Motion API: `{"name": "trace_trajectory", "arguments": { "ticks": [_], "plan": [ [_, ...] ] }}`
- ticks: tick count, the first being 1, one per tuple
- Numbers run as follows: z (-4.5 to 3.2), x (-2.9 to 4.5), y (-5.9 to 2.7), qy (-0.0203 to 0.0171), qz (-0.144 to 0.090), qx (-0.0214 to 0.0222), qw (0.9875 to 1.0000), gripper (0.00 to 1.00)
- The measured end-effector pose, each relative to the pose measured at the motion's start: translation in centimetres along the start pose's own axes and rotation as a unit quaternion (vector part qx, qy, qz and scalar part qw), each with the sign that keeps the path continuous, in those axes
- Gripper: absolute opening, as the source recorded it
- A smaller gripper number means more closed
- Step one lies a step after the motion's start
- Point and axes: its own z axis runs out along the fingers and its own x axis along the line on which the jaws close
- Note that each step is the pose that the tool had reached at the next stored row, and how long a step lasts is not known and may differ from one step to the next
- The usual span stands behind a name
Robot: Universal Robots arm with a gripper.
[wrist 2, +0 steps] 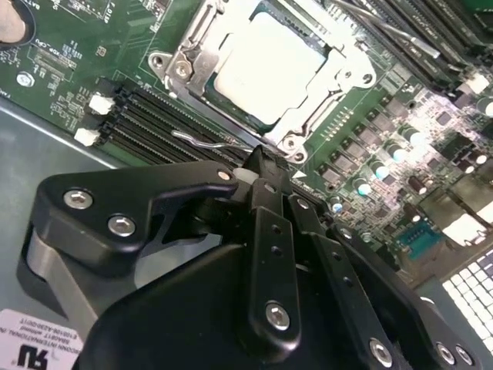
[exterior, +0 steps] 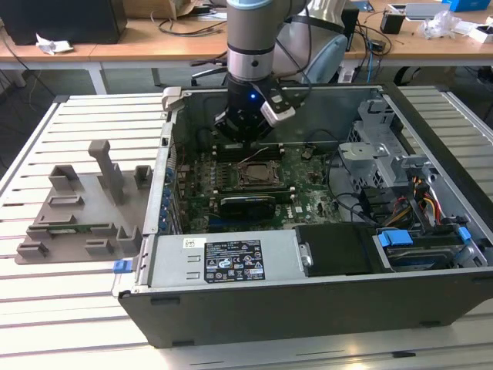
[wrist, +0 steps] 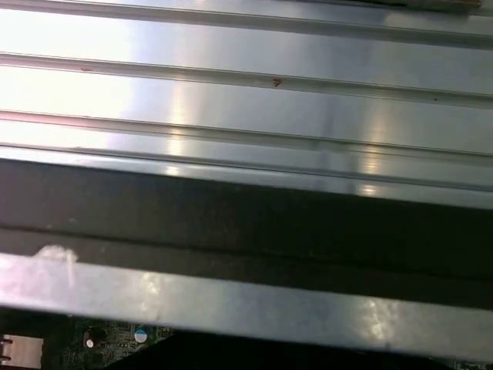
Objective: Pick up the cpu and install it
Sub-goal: 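Install the first cpu locking lever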
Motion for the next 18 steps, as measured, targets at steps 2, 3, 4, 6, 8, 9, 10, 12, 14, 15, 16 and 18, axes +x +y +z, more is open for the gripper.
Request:
{"name": "trace_trajectory", "arguments": {
  "ticks": [2, 3, 4, 6, 8, 9, 10, 12, 14, 15, 16, 18],
  "plan": [
    [0.12, -0.20, 0.05, -0.0001, -0.001, -0.0001, 1.0000, 0.11],
    [0.16, -0.27, 0.06, -0.0001, -0.001, -0.0001, 1.0000, 0.11],
    [0.22, -0.38, 0.07, 0.0000, -0.001, 0.0000, 1.0000, 0.11],
    [0.32, -0.56, 0.07, 0.0000, -0.001, -0.0001, 1.0000, 0.11],
    [0.45, -0.77, 0.05, 0.0001, -0.001, 0.0000, 1.0000, 0.11],
    [0.54, -0.85, 0.04, 0.0002, -0.001, 0.0000, 1.0000, 0.11],
    [0.71, -1.01, 0.03, 0.0003, -0.001, -0.0001, 1.0000, 0.11],
    [0.95, -1.32, 0.00, 0.0005, -0.001, 0.0000, 1.0000, 0.11],
    [1.18, -1.66, -0.03, 0.0008, -0.001, -0.0001, 1.0000, 0.11],
    [1.25, -1.78, -0.04, 0.0008, -0.002, -0.0001, 1.0000, 0.11],
    [1.32, -1.91, -0.06, 0.0009, -0.001, -0.0001, 1.0000, 0.11],
    [1.44, -2.21, -0.08, 0.0011, -0.001, -0.0001, 1.0000, 0.11]
  ]
}}
